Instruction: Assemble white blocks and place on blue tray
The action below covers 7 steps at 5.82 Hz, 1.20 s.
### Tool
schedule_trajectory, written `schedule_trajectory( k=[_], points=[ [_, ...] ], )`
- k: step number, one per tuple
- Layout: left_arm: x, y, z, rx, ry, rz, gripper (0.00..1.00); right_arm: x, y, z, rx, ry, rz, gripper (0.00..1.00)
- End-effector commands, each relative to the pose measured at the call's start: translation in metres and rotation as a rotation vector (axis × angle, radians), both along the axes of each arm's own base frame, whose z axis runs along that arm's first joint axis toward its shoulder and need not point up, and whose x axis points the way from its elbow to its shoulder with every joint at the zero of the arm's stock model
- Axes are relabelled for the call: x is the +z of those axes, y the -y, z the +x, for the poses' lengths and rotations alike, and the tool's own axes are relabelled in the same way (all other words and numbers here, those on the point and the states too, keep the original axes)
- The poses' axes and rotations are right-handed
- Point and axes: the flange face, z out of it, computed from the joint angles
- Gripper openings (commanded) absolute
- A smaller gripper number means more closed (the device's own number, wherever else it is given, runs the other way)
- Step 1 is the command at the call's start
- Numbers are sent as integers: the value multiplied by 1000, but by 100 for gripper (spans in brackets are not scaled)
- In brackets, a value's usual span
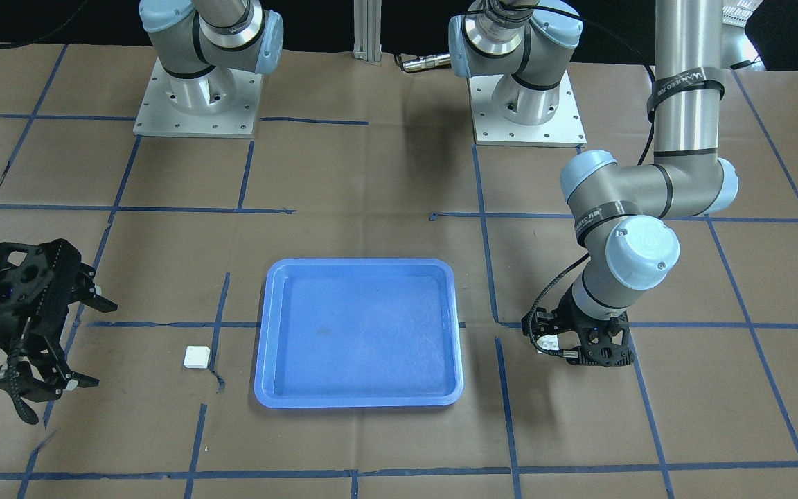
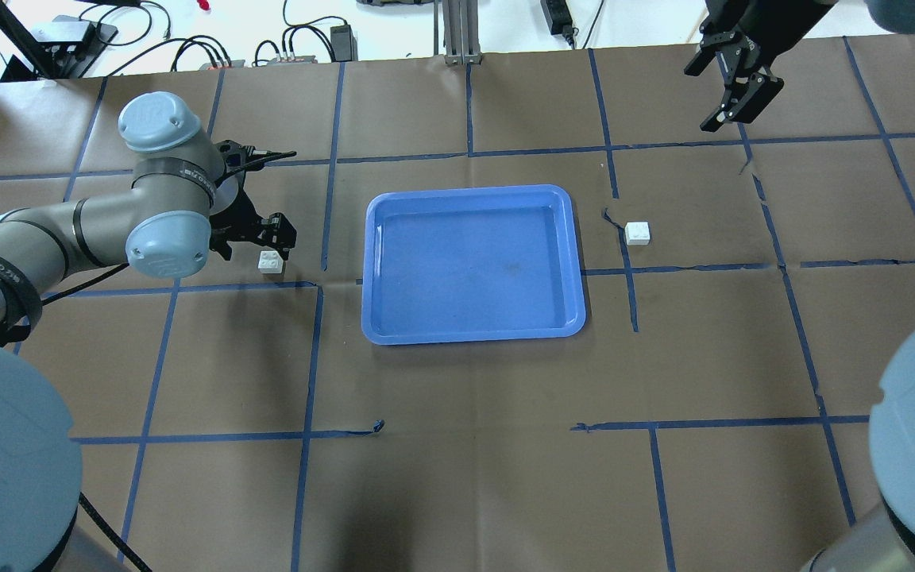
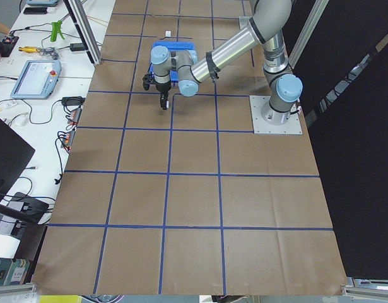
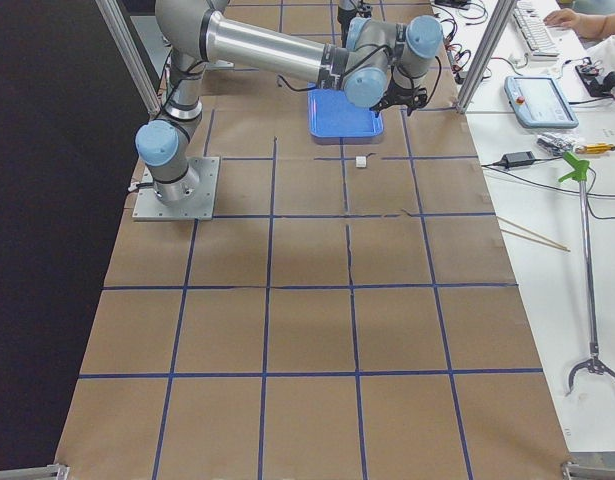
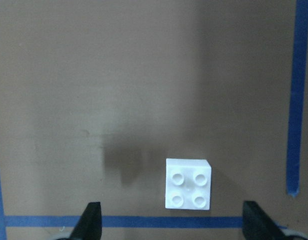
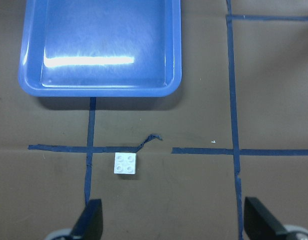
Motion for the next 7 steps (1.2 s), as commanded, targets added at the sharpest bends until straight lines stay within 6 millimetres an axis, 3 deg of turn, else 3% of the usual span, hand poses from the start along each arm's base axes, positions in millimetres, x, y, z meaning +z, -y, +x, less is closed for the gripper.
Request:
schedule_trajectory(
  k=[1,2,3,4,6,7],
  points=[
    [-15,0,-1,-3,-9,29,76,-88,-30,-32,-19,249,59,100],
    [-16,-1,-1,-3,-10,34,44,-119,-36,-27,10,340,-37,100],
    [-16,-1,-1,0,-10,34,29,-148,-41,-26,14,340,-49,100],
    [-13,0,-1,2,-11,27,22,-166,-47,-24,12,349,-26,100],
    [9,2,-6,-21,-7,-12,20,-197,-40,-32,19,342,-48,100],
    [24,-2,-31,-125,-5,-31,20,-215,-40,-31,14,349,-28,100]
  ],
)
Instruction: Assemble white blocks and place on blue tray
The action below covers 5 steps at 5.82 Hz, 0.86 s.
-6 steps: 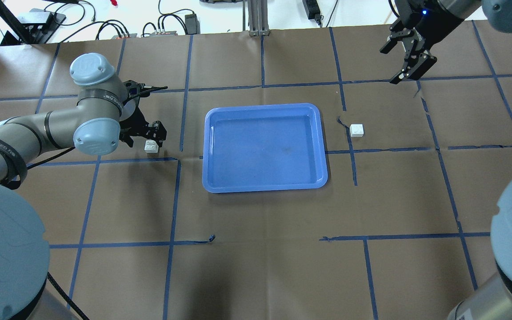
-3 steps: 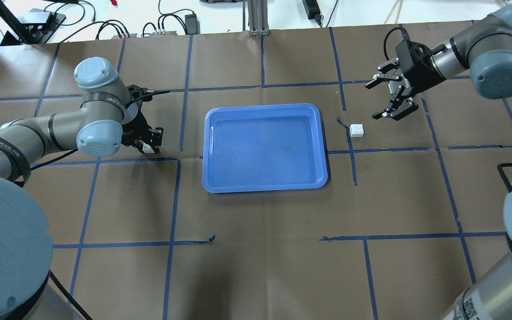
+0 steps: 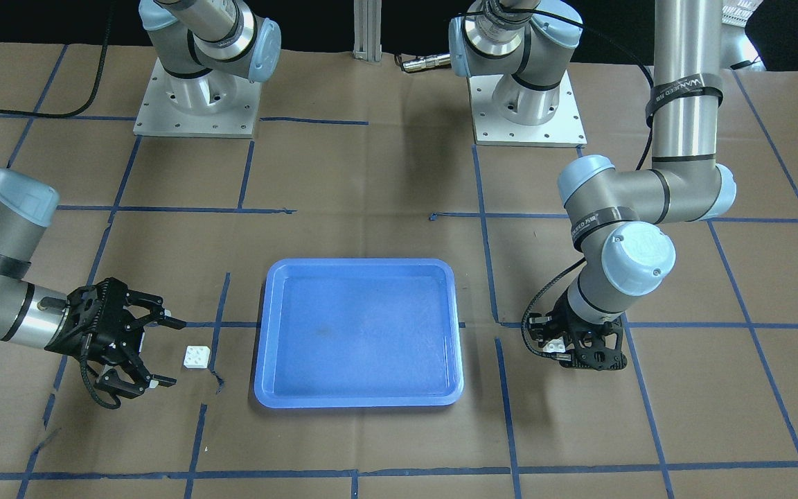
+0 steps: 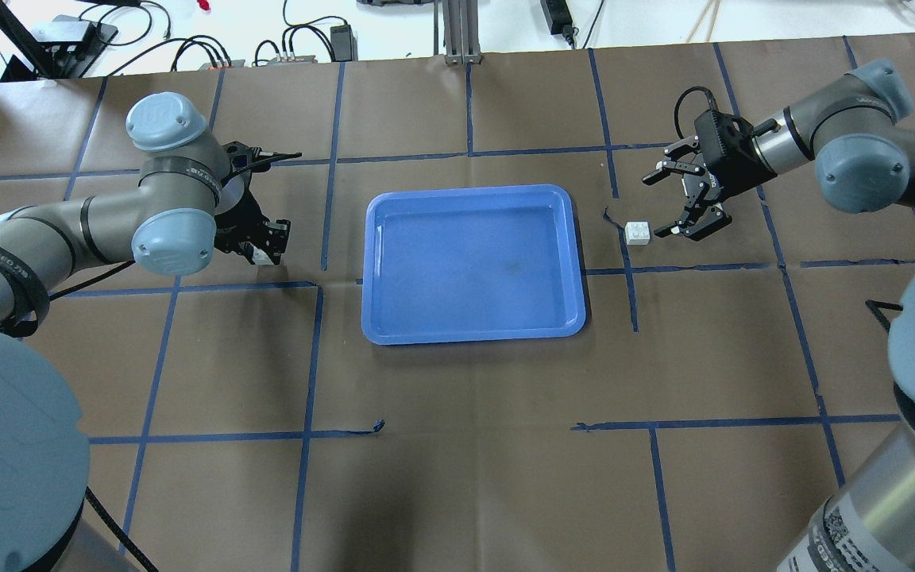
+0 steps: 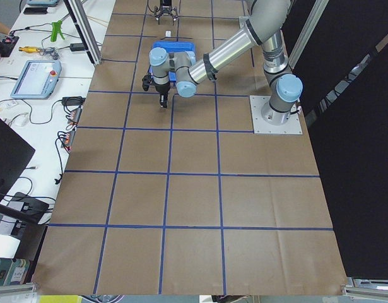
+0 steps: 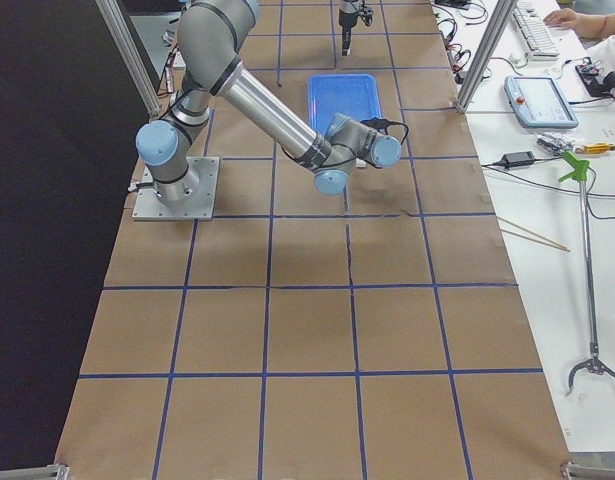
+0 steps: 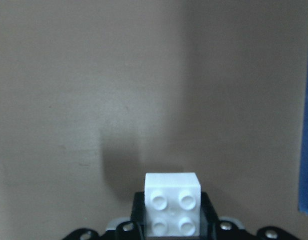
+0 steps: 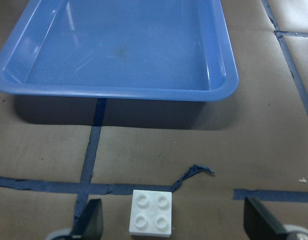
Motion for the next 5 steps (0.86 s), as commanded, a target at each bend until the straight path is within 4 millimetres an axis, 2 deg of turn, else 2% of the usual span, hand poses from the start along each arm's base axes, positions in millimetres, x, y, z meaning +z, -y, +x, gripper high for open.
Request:
schedule_trajectory(
  k=[1,2,3,4,5],
  points=[
    [23,-10,-62,-315,8,-34,20,-23,-1,-1,-1,4,17,100],
    [27,-18,-106,-531,12,-44,20,-29,-7,0,3,0,34,100],
    [42,-21,-156,-765,22,-75,20,-34,-12,2,3,5,48,100],
    [42,-28,-195,-958,23,-82,20,-35,-13,2,2,3,53,100],
    [40,-40,-221,-1160,30,-80,20,-36,-13,3,-3,5,63,97]
  ],
)
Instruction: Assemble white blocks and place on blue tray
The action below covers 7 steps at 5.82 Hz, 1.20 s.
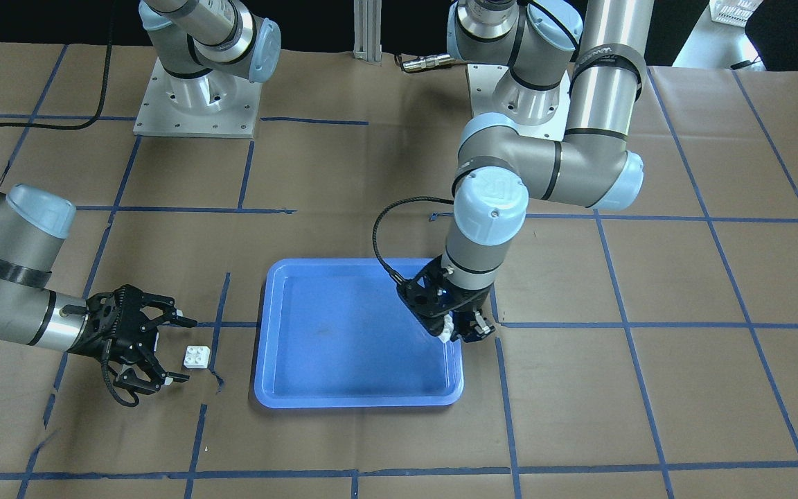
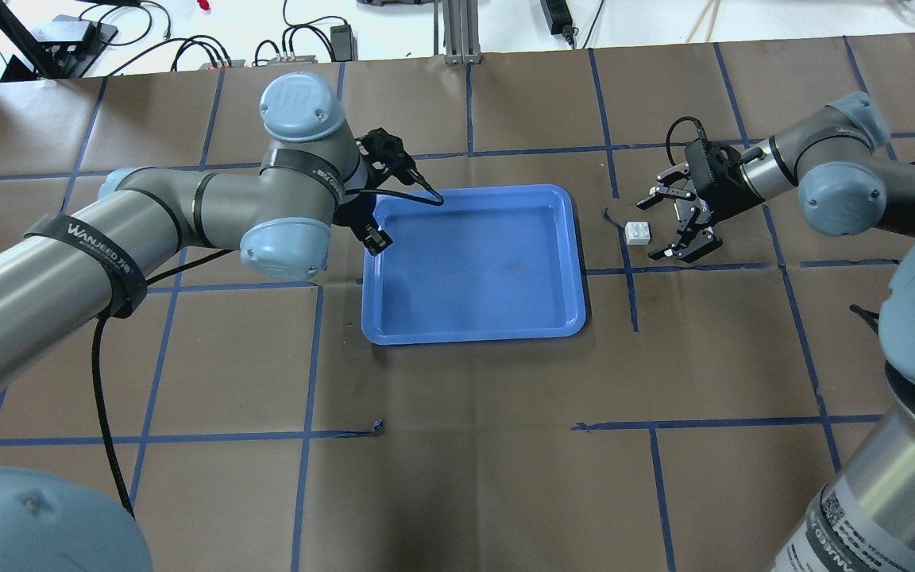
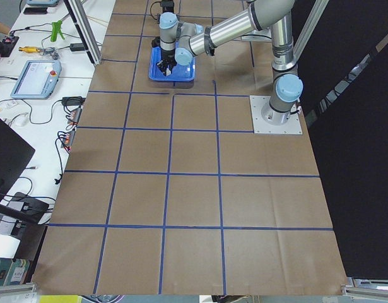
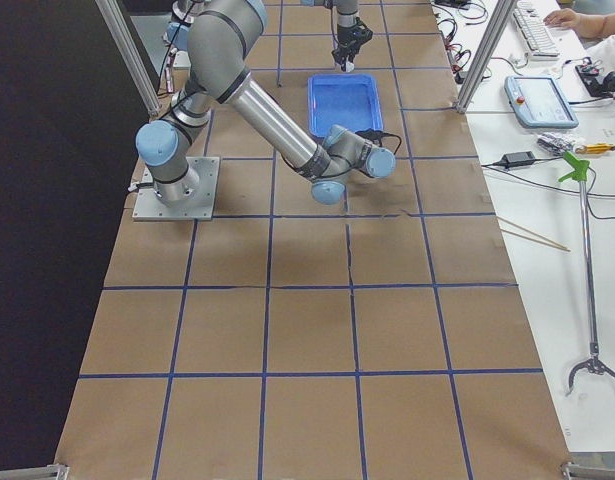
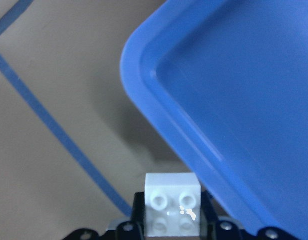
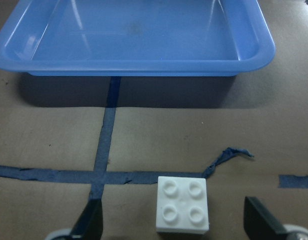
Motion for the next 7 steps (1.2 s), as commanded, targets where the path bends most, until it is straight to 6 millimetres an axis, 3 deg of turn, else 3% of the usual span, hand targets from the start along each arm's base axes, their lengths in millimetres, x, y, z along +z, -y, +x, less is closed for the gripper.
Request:
schedule_trajectory(
  k=[1,2,5,7],
  points=[
    [1,-23,-55,-415,3,-8,22,-1,0,0,-1,3,3,77],
    [-12,-26,-62,-489,5,9,23,0,0,0,1,0,-1,62],
    [-44,-31,-86,-594,-12,41,23,2,1,-1,3,-3,-9,33],
    [-52,-18,-95,-535,-17,39,25,15,7,-3,-1,-21,-44,25]
  ],
)
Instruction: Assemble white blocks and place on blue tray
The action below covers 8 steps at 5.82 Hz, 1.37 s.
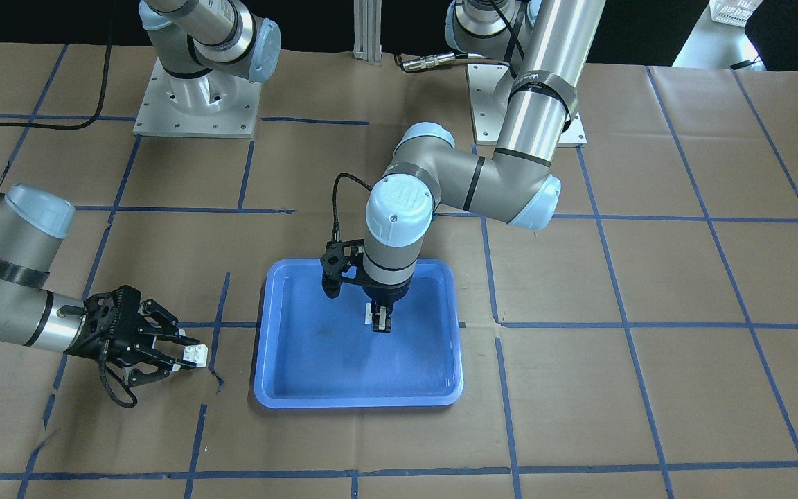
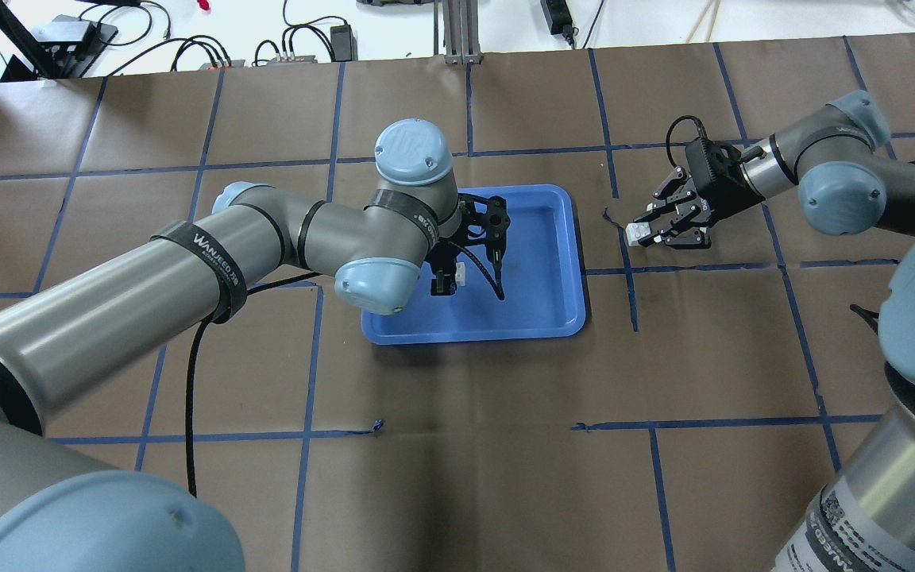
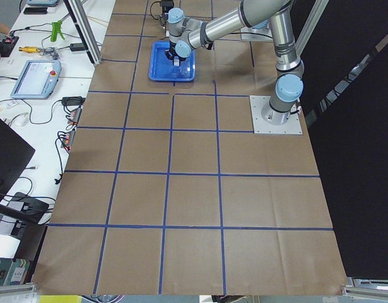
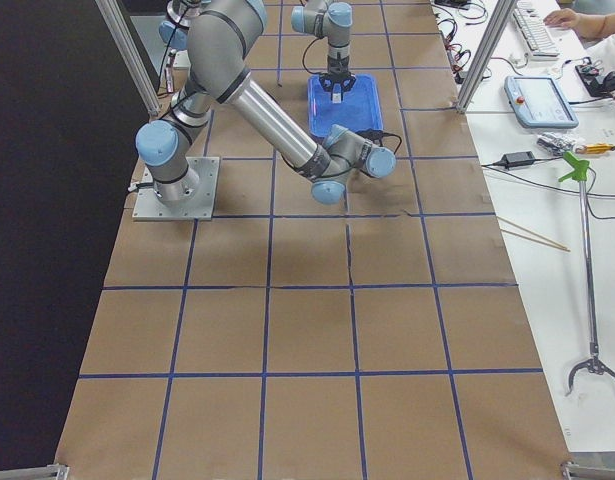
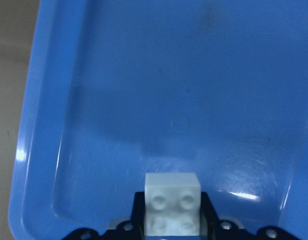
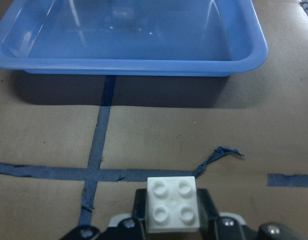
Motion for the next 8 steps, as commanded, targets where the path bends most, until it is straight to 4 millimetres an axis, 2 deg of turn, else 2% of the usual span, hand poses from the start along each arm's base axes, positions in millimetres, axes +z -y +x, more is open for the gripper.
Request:
schedule_trajectory(
  k=[1,2,3,4,5,6,7,8],
  points=[
    [-10,7,-7,37,3,7,28,27,6,-3,-32,-22,-25,24],
    [-18,7,-8,63,4,18,29,60,2,-1,-128,-36,8,22],
    [-17,8,-8,65,3,17,65,75,0,0,-166,-36,15,21],
    [-18,8,-8,64,11,19,99,73,0,0,-168,-33,20,21],
    [-10,6,-7,65,10,14,99,72,0,0,-167,-33,21,21],
    [34,3,-1,73,11,15,99,72,0,0,-169,-32,24,22],
    [94,-6,4,76,37,64,99,69,-4,10,-170,-25,46,22],
    [160,-13,16,92,47,95,99,60,-17,41,-139,-15,79,22]
  ],
)
